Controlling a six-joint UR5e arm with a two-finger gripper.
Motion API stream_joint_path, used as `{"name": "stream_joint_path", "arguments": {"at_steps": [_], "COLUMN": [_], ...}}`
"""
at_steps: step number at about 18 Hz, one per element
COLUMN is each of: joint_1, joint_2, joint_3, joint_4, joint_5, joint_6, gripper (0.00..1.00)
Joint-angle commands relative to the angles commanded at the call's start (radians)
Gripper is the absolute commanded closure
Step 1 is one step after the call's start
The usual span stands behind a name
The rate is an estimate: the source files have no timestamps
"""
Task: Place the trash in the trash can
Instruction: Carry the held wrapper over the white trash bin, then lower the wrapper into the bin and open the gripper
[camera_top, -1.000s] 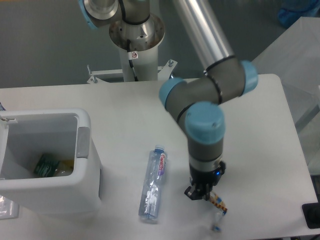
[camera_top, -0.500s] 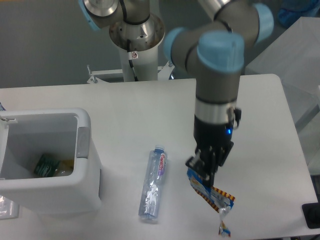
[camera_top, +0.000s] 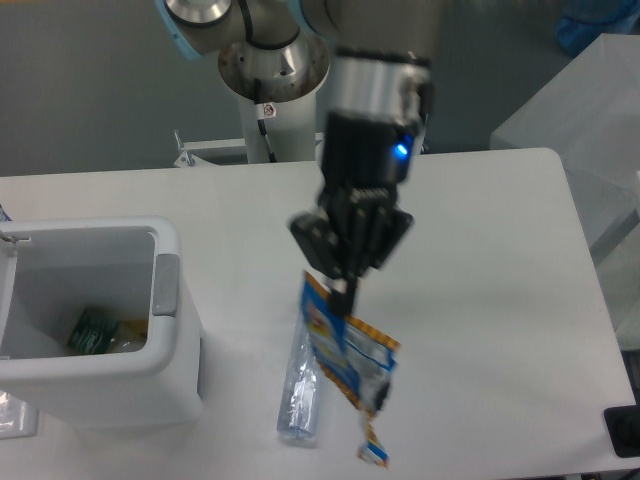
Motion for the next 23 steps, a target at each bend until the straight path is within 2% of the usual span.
{"name": "stream_joint_path", "arguments": {"at_steps": [2,5,8,11,14,20,23], "joint_1": [-0.012,-0.077,-0.101,-0.14,-0.176,-0.247,-0.258], "joint_2": [0.017,0.023,0.071,0.089,0.114,0.118,0.121], "joint_3": [0.0,-0.017,-0.052,-0.063,-0.115,-0.179,-0.186], "joint_4": [0.0,0.0,0.002,0.002,0.002,0.0,0.0], "joint_5": [-0.003,-0.008,-0.009,-0.009,-0.009,-0.008,-0.006], "joint_6": [0.002,0.012,0.009,0.009,0.009,0.003,-0.002], "gripper": [1.0,1.0,1.0,1.0,0.99,0.96,0.96]}}
